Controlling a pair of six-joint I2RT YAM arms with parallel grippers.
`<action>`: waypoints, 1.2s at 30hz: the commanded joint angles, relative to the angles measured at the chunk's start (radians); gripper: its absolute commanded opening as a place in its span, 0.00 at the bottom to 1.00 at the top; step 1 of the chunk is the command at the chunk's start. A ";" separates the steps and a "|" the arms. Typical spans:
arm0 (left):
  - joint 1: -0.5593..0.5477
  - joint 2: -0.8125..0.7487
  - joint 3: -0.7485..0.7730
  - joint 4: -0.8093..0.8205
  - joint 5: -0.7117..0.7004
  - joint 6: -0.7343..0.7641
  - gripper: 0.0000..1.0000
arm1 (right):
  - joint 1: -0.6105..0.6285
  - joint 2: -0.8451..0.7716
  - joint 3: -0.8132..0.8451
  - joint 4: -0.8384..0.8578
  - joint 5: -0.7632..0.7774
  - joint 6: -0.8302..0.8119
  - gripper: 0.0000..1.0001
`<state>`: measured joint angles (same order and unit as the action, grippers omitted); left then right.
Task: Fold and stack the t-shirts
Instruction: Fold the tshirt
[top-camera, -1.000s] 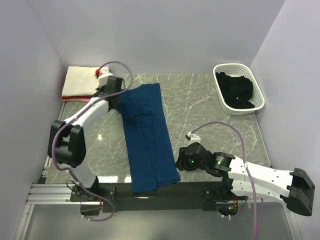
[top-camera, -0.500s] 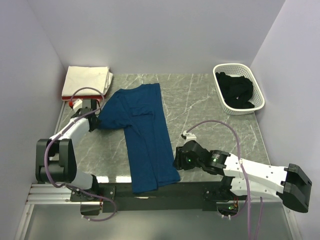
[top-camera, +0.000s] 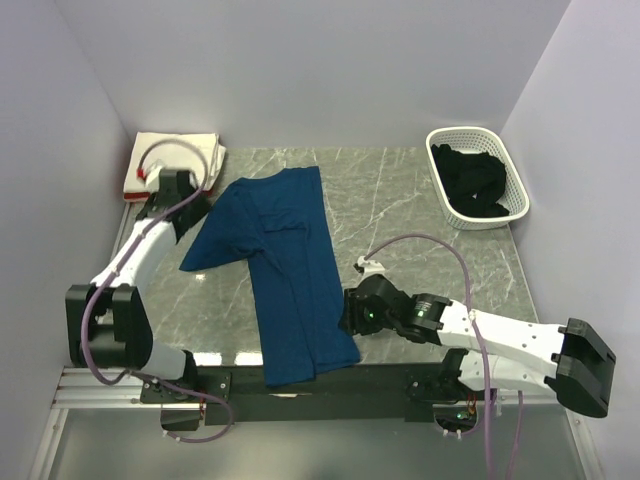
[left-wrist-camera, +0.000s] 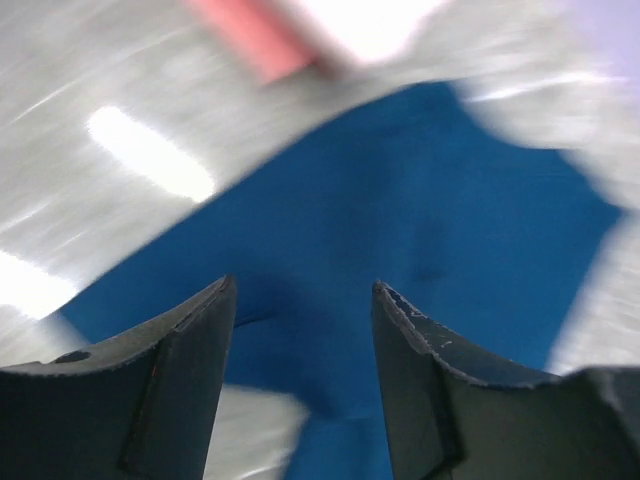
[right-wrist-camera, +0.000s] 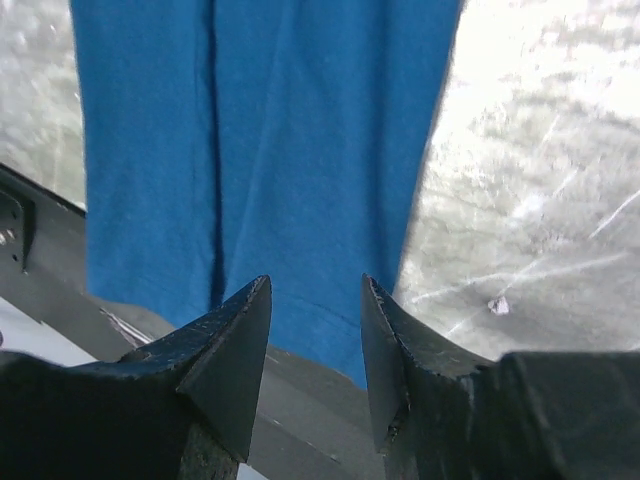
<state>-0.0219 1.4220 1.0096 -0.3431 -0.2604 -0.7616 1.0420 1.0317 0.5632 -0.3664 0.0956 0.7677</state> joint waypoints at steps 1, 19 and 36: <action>-0.119 0.095 0.209 0.038 0.004 0.054 0.62 | -0.025 0.024 0.084 0.029 0.030 -0.028 0.48; -0.250 0.914 1.011 -0.137 -0.172 0.154 0.51 | -0.333 0.274 0.227 0.227 -0.185 -0.180 0.45; -0.251 0.959 0.977 -0.073 -0.135 0.188 0.41 | -0.367 0.576 0.472 0.242 -0.212 -0.217 0.40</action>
<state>-0.2718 2.3867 1.9686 -0.4492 -0.4141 -0.5827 0.6827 1.5871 0.9676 -0.1425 -0.1215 0.5705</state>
